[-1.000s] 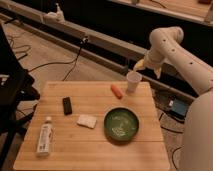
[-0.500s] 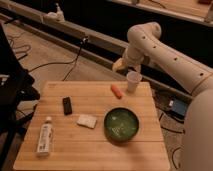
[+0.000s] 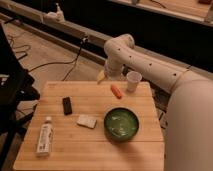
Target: Drag the pepper across the table
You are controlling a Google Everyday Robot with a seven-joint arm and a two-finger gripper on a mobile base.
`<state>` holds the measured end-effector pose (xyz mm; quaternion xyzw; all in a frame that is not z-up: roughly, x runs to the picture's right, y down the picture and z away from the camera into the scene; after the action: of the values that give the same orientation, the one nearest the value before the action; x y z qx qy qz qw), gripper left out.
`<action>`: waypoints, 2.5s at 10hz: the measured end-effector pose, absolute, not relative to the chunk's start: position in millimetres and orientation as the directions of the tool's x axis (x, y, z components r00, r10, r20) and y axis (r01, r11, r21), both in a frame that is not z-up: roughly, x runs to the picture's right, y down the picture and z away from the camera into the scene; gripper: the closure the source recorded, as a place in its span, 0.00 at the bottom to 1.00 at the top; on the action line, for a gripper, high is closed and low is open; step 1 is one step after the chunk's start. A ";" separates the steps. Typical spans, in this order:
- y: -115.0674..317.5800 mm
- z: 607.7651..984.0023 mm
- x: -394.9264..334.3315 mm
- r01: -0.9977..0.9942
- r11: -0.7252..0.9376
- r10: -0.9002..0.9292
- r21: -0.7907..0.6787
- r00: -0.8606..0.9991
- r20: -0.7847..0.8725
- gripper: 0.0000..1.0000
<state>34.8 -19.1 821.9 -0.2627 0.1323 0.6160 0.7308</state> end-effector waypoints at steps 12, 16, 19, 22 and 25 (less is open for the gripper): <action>-21.4 902.3 49.2 -0.988 0.030 0.811 -0.151 0.112 -0.575 0.20; -12.2 944.4 46.6 -0.983 -0.052 0.793 -0.174 0.065 -0.606 0.20; 4.9 968.3 54.2 -0.975 -0.117 0.771 -0.190 0.031 -0.635 0.20; 10.4 980.9 75.5 -0.972 -0.149 0.766 -0.182 0.003 -0.643 0.20; 20.5 990.1 83.1 -0.973 -0.143 0.752 -0.180 0.011 -0.659 0.20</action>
<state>83.1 20.5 990.1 -0.3256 0.1697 0.6823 0.6322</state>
